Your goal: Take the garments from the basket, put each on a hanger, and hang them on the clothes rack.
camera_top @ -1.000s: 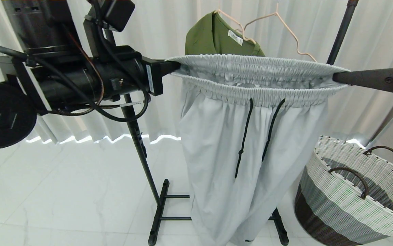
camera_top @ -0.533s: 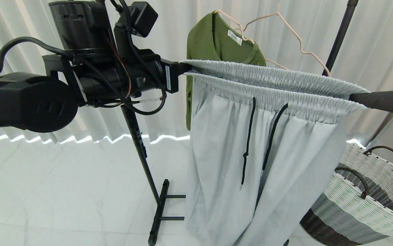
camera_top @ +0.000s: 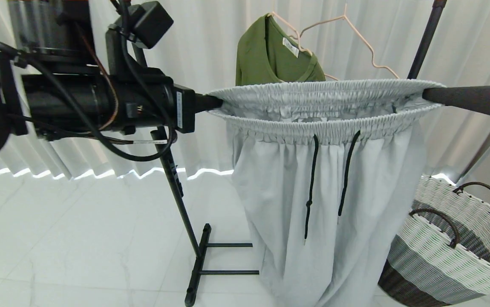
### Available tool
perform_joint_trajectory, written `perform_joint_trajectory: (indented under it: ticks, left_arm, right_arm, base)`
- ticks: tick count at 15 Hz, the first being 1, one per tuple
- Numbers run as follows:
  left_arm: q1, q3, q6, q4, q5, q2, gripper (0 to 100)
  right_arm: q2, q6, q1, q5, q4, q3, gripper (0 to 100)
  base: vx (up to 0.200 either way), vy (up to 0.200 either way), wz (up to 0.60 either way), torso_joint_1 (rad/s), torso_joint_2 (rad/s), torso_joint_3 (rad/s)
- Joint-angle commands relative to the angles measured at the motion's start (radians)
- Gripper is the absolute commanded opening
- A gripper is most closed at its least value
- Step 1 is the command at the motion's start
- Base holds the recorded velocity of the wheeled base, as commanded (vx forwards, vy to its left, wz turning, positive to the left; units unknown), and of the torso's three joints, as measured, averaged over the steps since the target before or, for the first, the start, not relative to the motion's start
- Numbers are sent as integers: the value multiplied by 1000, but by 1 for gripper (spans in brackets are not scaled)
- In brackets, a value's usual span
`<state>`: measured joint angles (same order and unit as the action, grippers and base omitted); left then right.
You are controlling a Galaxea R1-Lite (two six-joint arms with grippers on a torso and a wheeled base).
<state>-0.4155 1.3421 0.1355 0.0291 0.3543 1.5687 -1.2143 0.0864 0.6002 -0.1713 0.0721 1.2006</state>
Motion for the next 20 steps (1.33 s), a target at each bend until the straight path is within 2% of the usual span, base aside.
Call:
perform_joint_trajectory:
  ticks: [1,3,5,9,13,14,15,18,20]
  left_arm:
    - [-2,-58,1,-77,2,-165,0]
    - [-5,-146,3,-83,2,-259,0]
    - [-3,-164,3,-83,2,-282,0]
    - [0,-147,3,-81,2,-262,0]
    - [21,-69,3,-80,2,-213,0]
    - [23,-67,6,-80,2,-210,0]
    - [21,-74,6,-80,3,-208,0]
    - [21,-69,6,-78,2,-197,0]
    - [23,-74,9,-77,0,-194,0]
  right_arm:
    - [-94,0,-13,-1,-28,36,0]
    - [-153,0,-11,-1,-28,91,0]
    - [-172,0,-11,-1,-28,111,0]
    - [-154,0,-11,4,-22,111,0]
    - [-122,-2,-33,4,12,111,0]
    - [-114,-4,-33,4,32,111,100]
    - [-102,-13,-33,4,69,112,100]
    - [-91,-20,-31,3,75,97,100]
    - [-59,-22,-33,6,74,46,100]
  base:
    - [0,0,0,0,0,0]
    - [0,0,0,0,0,0]
    - [0,0,0,0,0,0]
    - [0,0,0,0,0,0]
    - [0,0,0,0,0,0]
    - [0,0,0,0,0,0]
    - [0,0,0,0,0,0]
    - [0,0,0,0,0,0]
    - [0,0,0,0,0,0]
